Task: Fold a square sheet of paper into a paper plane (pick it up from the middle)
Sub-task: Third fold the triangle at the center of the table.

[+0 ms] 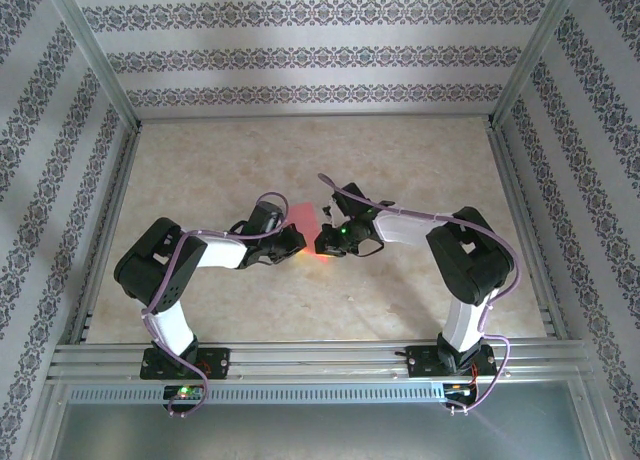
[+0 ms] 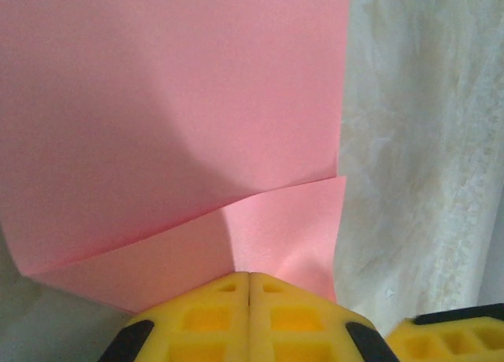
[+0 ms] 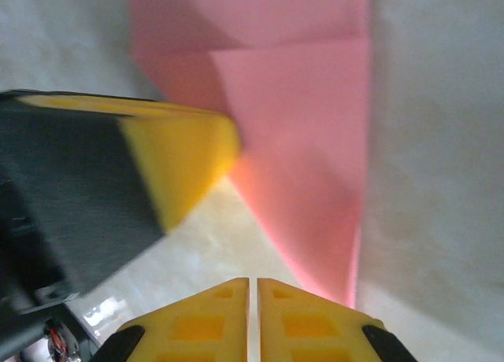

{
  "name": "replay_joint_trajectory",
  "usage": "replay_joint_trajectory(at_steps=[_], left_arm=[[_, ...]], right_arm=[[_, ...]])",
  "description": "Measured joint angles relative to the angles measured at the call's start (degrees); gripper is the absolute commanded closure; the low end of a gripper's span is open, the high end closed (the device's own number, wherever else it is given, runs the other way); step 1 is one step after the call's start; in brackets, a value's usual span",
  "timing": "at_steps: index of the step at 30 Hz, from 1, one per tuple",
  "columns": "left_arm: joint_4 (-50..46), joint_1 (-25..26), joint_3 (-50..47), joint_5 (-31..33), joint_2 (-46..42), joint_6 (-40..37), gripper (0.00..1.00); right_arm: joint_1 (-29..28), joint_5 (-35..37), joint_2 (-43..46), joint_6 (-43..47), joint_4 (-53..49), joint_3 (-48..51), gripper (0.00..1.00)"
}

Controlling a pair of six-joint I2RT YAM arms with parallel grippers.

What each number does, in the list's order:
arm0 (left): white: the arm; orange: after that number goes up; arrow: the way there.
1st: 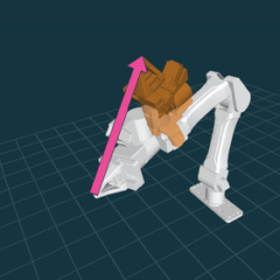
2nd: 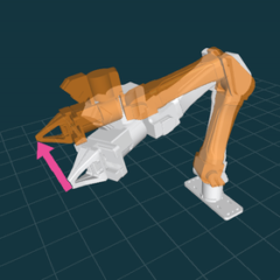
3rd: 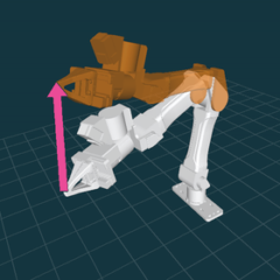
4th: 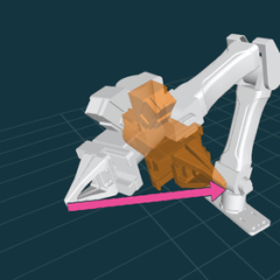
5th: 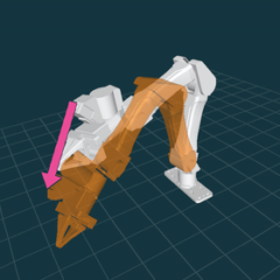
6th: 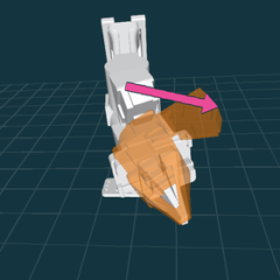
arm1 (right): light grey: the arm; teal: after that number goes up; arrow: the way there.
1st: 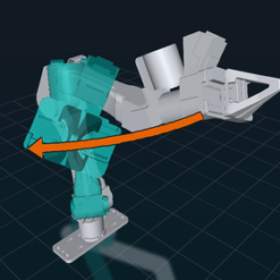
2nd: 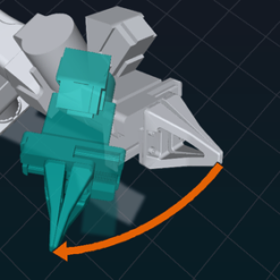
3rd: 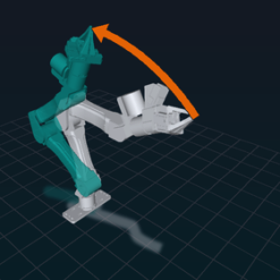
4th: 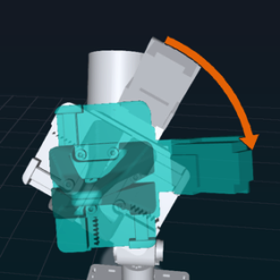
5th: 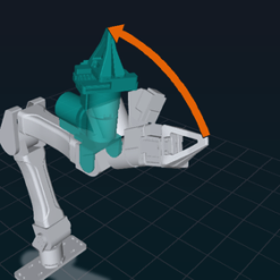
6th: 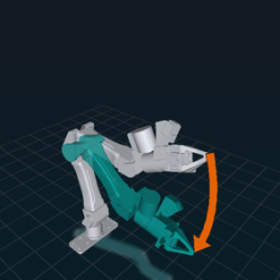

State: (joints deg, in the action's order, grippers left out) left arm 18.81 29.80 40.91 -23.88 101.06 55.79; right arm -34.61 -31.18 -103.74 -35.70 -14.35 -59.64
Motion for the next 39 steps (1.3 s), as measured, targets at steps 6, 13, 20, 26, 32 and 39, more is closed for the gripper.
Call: replay_joint_trajectory(at_steps=[6, 13, 20, 26, 32, 39], left_arm=[[-5.4, -0.3, 3.9, -1.2, 1.3, -7.5, 0.98], [-11.2, -1.4, 7.5, -3.0, 2.4, -15.4, 0.98], [-13.4, -1.8, 8.8, -3.1, 2.6, -17.9, 0.96], [-12.8, -1.8, 8.3, -3.7, 1.6, -15.8, 0.93], [-8.5, -0.7, 5.1, -4.1, -1.6, -11.1, 0.93], [-6.4, 0.5, 4.3, -4.4, 0.1, -9.0, 0.93]], right_arm=[[0.0, 0.1, -0.3, 5.4, -0.9, -1.9, 0.92], [0.0, 0.1, -4.2, 9.2, -2.2, -2.9, 0.92], [0.0, 0.3, -5.6, 10.6, -3.2, -2.9, 0.93], [0.0, 0.5, -6.1, 10.6, -3.4, -3.1, 0.96], [0.0, 0.5, -6.3, 10.4, -3.8, -3.4, 0.97], [0.0, 0.5, -6.6, 10.1, -4.3, -3.8, 0.97]])
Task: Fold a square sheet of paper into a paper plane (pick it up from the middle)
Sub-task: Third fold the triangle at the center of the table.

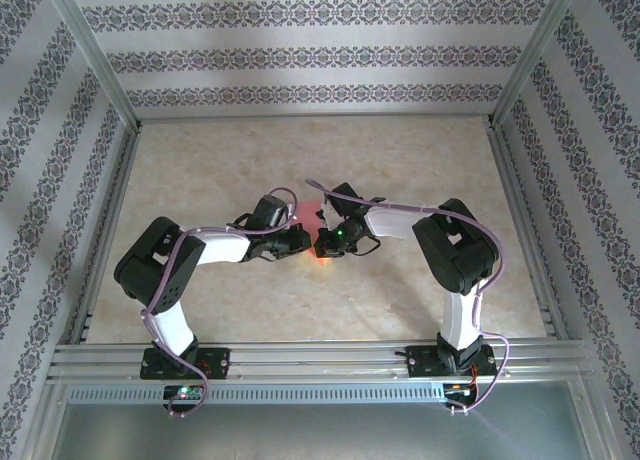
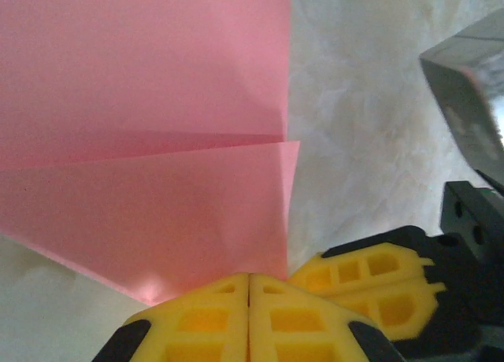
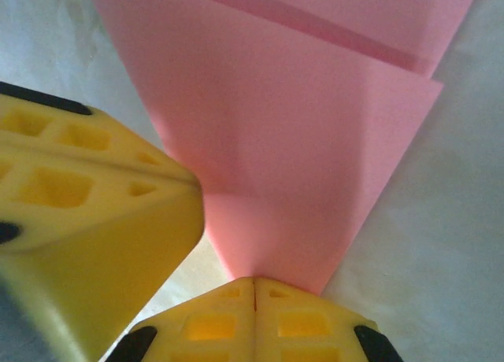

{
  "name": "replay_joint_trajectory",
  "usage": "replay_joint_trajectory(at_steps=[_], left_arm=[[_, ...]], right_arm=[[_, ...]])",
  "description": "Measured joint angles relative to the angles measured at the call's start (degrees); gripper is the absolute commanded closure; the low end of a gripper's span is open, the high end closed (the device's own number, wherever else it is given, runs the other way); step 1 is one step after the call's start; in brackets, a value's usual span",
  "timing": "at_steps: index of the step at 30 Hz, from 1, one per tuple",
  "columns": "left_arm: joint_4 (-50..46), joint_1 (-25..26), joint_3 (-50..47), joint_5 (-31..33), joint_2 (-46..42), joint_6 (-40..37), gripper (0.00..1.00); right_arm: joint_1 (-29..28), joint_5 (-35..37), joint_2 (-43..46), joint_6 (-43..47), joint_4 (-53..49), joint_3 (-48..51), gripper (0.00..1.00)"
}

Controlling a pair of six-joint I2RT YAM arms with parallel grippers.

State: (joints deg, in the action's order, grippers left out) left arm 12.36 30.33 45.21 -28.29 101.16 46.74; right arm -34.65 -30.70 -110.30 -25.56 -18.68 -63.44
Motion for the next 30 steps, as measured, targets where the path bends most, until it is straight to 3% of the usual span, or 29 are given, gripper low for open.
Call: replay_joint_trajectory(at_steps=[13, 30], left_arm=[[-1.5, -0.9, 0.2, 1.4, 1.3, -0.6, 0.93], [-15.5, -12.7, 7.2, 4.2, 1.8, -7.4, 0.93]], right_arm=[[-0.9, 1.7, -0.6, 0.0, -1.6, -1.3, 0.98], [-1.9, 3.0, -1.0, -0.2, 1.2, -1.4, 0.97]])
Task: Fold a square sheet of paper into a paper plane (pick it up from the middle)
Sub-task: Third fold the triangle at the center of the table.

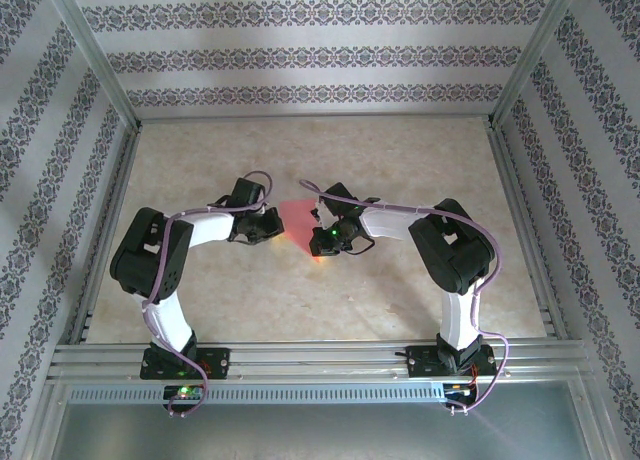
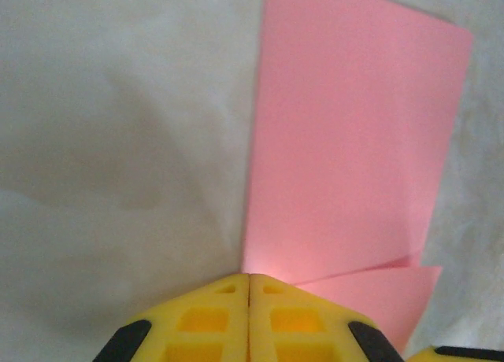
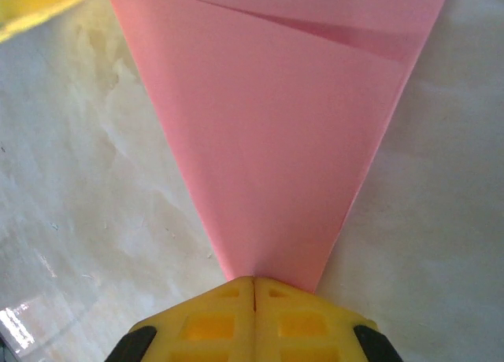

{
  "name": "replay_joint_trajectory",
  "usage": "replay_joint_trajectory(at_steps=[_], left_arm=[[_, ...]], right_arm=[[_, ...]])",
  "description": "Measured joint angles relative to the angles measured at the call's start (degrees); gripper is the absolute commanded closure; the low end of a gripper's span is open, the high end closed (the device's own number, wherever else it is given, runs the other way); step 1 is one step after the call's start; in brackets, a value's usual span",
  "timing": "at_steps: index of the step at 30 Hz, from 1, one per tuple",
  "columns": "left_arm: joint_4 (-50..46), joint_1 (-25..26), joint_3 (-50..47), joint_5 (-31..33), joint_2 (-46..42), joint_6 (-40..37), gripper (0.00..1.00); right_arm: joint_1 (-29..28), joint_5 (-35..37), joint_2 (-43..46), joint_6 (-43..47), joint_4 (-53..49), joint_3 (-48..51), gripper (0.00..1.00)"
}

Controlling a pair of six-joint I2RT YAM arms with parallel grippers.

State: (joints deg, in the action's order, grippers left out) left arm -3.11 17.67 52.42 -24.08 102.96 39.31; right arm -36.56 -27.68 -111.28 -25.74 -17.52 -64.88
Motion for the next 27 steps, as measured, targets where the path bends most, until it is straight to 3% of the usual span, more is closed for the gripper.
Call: replay_joint_trajectory(at_steps=[7, 11, 13, 19, 24, 27], left_arm=[[-2.8, -2.3, 1.0, 1.7, -2.2, -0.1, 0.84], [-1.0, -2.2, -1.9, 0.5, -8.9, 3.1, 0.77], [0.8, -1.9, -4.1, -0.5, -11.9, 5.3, 0.72], [7.0, 0.3, -10.8, -4.4, -13.5, 12.4, 0.63], [11.5, 1.9, -12.9, -6.3, -11.8, 16.9, 0.61], [14.6, 2.4, -13.2, -7.2, -10.3, 18.9, 0.61]], right_arm=[[-0.1, -0.7, 0.9, -2.2, 1.2, 0.7, 0.91], [0.6, -2.1, 3.7, -5.6, 5.1, 2.0, 0.77], [1.2, -2.4, 6.4, -7.4, 8.2, 3.5, 0.75], [3.4, -2.2, 10.3, -10.0, 14.9, 4.7, 0.74], [3.6, -0.7, 8.4, -10.0, 14.8, 4.6, 0.72], [3.6, -0.3, 6.8, -9.7, 14.4, 4.3, 0.76]])
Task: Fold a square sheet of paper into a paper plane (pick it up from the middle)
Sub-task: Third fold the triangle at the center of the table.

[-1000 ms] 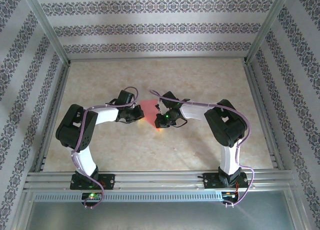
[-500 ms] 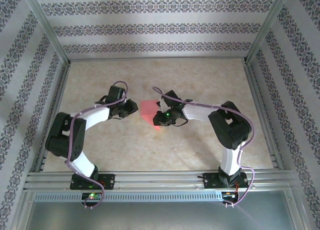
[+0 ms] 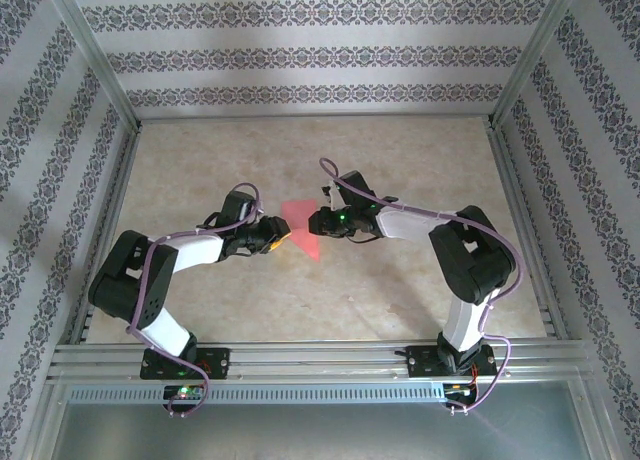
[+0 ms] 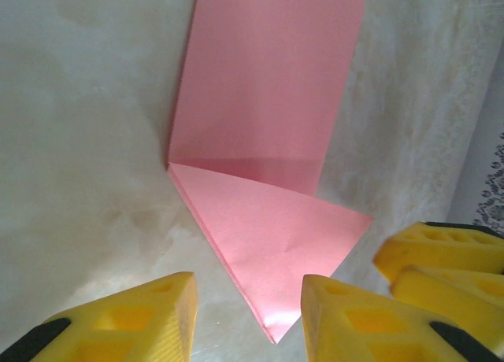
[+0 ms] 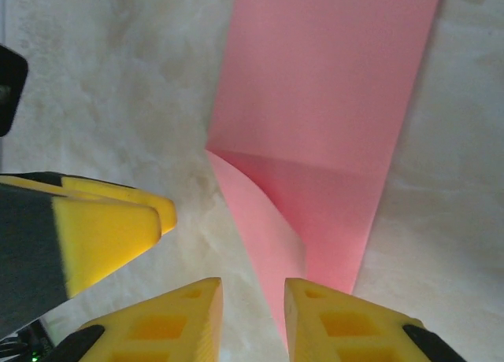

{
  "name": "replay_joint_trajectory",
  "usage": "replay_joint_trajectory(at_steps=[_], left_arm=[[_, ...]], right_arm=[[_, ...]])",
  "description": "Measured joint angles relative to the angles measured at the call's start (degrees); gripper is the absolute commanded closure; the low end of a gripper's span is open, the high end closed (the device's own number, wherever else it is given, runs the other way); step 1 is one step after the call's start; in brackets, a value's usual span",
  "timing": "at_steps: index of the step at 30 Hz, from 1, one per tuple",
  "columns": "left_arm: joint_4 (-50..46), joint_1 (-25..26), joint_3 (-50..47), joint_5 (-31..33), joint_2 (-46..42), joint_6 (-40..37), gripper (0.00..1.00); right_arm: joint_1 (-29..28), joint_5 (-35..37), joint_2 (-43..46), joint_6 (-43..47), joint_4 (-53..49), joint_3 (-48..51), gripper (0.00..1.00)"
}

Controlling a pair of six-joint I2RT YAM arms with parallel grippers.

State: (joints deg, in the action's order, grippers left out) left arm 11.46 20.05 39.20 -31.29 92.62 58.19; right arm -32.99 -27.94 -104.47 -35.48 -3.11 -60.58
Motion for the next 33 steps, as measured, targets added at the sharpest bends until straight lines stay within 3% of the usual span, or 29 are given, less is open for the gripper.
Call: replay_joint_trajectory(at_steps=[12, 33], left_arm=[[2.7, 0.2, 0.1, 0.0, 2.7, 3.0, 0.67], [2.7, 0.2, 2.3, 0.3, 5.3, 3.4, 0.67]], right_arm=[[-0.2, -1.0, -4.1, 1.6, -2.4, -3.8, 0.81], [-0.1, -0.1, -8.5, 2.4, -5.9, -4.9, 0.84]])
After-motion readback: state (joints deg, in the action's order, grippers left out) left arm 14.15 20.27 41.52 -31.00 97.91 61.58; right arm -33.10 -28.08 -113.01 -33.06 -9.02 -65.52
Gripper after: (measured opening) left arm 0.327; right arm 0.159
